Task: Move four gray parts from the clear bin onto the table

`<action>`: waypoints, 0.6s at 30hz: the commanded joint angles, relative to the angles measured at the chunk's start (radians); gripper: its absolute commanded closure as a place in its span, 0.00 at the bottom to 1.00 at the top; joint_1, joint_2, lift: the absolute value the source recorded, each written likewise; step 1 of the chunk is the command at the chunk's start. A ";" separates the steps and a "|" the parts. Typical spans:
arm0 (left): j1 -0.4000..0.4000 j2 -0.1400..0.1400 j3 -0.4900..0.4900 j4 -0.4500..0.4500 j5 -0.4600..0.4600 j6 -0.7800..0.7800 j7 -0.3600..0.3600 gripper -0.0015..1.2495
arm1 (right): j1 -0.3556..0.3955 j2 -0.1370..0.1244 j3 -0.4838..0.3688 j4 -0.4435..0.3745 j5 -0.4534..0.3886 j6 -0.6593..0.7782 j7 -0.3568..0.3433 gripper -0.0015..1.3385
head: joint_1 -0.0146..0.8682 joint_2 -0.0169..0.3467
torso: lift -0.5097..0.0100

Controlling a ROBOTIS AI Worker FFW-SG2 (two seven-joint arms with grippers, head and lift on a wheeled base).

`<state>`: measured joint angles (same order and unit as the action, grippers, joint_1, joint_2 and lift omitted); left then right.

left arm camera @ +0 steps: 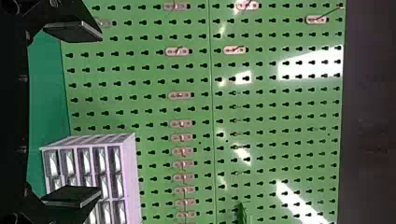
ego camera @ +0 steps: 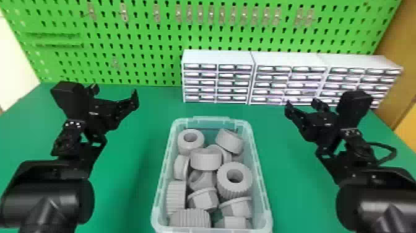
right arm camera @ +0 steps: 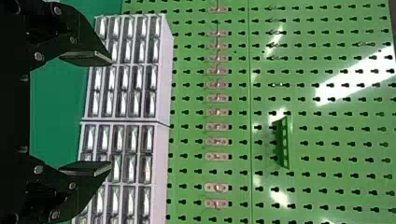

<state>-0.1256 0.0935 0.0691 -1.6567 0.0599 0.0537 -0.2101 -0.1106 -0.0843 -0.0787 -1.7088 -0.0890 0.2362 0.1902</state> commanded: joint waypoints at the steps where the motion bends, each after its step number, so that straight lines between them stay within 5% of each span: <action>1: 0.001 0.000 0.001 0.000 0.000 0.000 0.000 0.10 | 0.000 0.001 -0.004 0.000 -0.006 0.000 0.000 0.35 | 0.78 0.14 | 0.89; 18: 0.007 0.000 0.006 0.000 -0.006 0.000 0.000 0.10 | -0.043 -0.020 0.056 -0.081 0.000 0.273 0.000 0.35 | 0.78 0.14 | 0.89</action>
<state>-0.1182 0.0936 0.0727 -1.6567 0.0540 0.0537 -0.2101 -0.1383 -0.0973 -0.0476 -1.7714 -0.0936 0.4298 0.1902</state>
